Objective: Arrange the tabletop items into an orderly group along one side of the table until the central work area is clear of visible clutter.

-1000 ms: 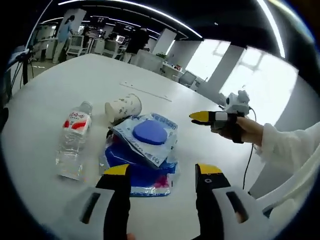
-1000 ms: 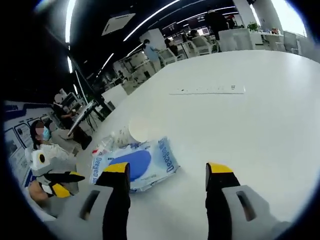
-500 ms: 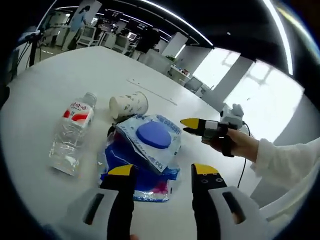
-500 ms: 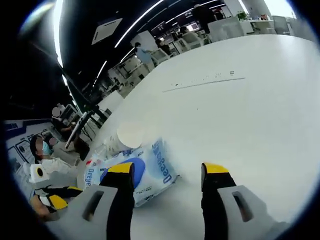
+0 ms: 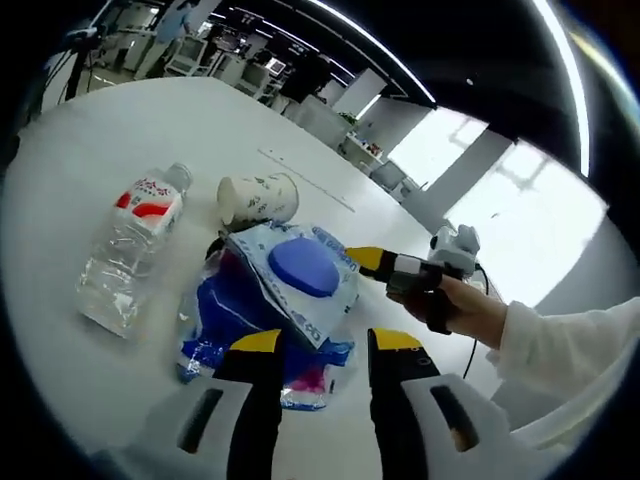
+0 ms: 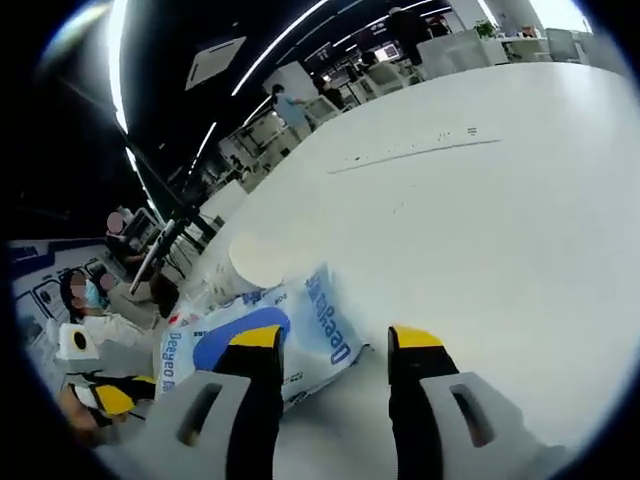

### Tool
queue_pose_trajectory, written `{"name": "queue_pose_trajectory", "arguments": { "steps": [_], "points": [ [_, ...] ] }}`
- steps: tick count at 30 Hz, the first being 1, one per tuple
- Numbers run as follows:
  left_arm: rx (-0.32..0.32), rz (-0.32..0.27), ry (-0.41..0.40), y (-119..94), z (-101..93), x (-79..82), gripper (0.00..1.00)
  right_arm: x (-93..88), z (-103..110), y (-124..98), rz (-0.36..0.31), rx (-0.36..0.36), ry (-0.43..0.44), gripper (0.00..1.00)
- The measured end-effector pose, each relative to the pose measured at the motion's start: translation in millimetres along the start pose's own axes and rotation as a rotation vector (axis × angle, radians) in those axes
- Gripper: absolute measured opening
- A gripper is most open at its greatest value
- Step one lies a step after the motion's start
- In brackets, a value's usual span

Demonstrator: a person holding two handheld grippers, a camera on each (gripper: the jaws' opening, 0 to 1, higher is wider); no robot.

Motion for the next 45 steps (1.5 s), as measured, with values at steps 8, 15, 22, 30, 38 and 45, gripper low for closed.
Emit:
{"name": "queue_pose_trajectory", "arguments": {
  "steps": [8,15,22,30,38,45],
  "points": [
    [0.017,-0.003,-0.035,5,5.2,-1.6,0.12,-3.5,0,1,-0.016,-0.003,-0.003,0.29],
    [0.027,-0.012,-0.096,6,12.4,-2.8,0.03,-3.8,-3,-2,-0.028,-0.011,0.012,0.2],
    [0.037,-0.005,-0.114,6,16.0,-3.2,0.01,-5.5,-4,-7,-0.051,-0.017,-0.004,0.05],
    [0.045,-0.021,-0.105,1,18.2,-0.2,0.0,-7.1,2,-19,-0.095,-0.004,-0.018,0.01],
    [0.032,-0.024,-0.102,-1,15.9,0.2,0.0,-16.1,4,-35,-0.149,-0.015,0.024,0.0],
    [0.013,-0.041,-0.066,-4,9.9,6.0,0.0,-12.0,8,-49,-0.196,-0.012,0.015,0.0]
  ]
}}
Point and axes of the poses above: the point that each gripper's makers call its tool centre point, and the gripper's own axes: y roughly forward along the fingers, z roughly to its left, x roughly out of its top, the point moved 10 cm from there along -y, roughly backward along the fingers, and after that the axes turned 3 degrees about -y, right-handed, at the moved point
